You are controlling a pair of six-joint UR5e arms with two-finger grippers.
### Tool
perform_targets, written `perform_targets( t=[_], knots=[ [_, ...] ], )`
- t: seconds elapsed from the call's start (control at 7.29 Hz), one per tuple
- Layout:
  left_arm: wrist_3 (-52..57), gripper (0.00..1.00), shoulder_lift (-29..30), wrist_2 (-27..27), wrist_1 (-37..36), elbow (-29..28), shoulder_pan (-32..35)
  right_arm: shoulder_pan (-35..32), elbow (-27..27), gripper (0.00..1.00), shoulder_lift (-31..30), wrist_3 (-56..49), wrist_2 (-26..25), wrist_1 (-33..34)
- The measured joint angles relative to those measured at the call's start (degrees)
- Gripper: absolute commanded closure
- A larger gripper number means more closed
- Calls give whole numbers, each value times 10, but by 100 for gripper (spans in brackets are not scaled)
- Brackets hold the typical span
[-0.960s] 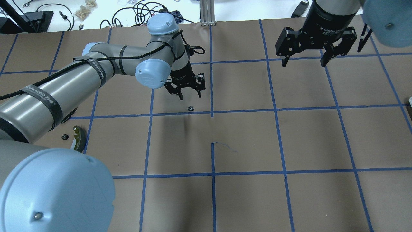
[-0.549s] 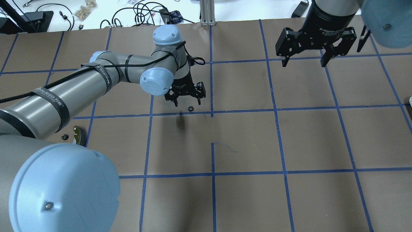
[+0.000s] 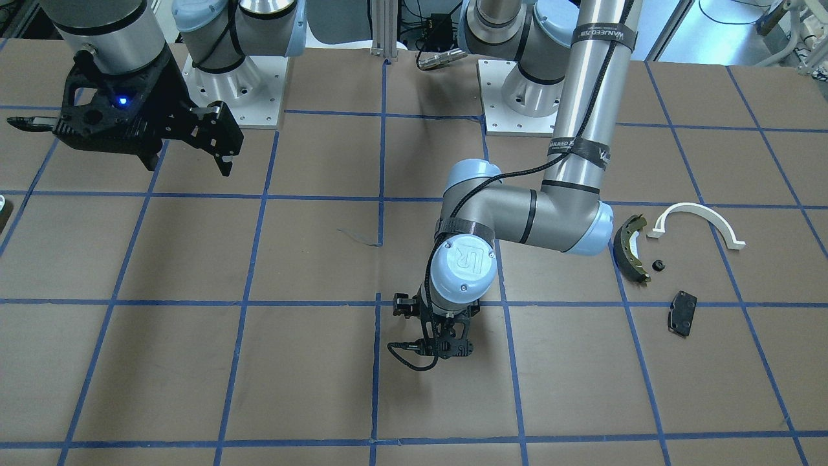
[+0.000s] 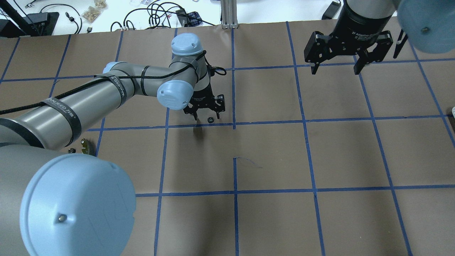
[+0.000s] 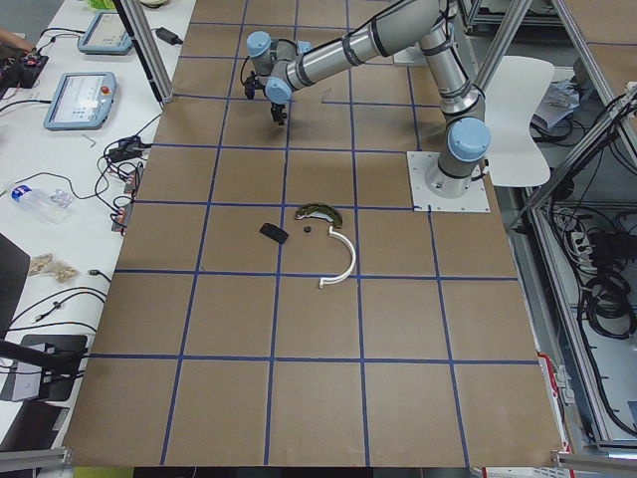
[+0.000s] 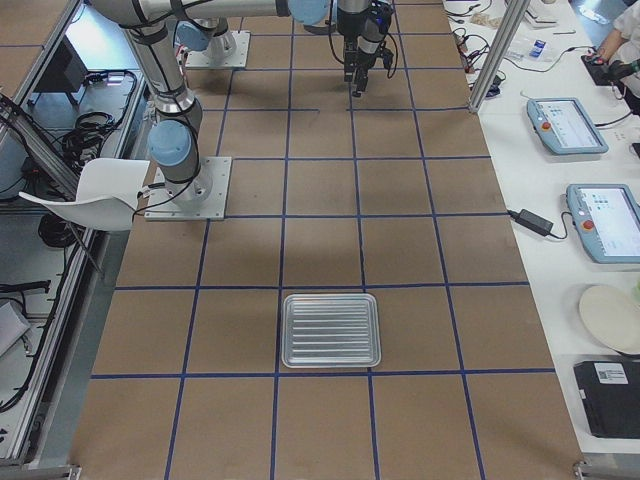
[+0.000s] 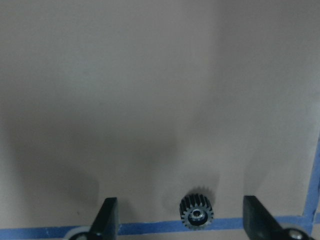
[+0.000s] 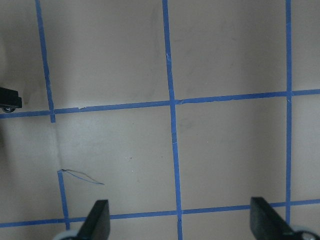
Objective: Place bearing gear from tray to pile
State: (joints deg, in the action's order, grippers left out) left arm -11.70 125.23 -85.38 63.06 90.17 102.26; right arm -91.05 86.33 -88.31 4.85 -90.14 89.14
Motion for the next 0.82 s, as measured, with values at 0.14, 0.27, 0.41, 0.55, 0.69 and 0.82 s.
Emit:
perform_targets(
  t=[0.14, 0.27, 0.41, 0.55, 0.69, 0.82],
  knots=[
    [0, 59, 1, 1, 0, 0, 1, 0, 0, 0, 0, 0, 1, -1],
    [0, 80, 1, 1, 0, 0, 2, 0, 1, 0, -1, 0, 1, -1],
    [0, 100, 1, 1, 0, 0, 3, 0, 1, 0, -4, -2, 1, -1],
    [0, 100, 0, 1, 1, 0, 3, -1, 1, 0, -7, -3, 2, -1],
    [1, 100, -1, 1, 2, 0, 3, -1, 2, 0, -8, -3, 3, -1],
    [3, 100, -5, 1, 6, -2, 2, -1, 2, 0, -9, -3, 4, -1]
  ],
)
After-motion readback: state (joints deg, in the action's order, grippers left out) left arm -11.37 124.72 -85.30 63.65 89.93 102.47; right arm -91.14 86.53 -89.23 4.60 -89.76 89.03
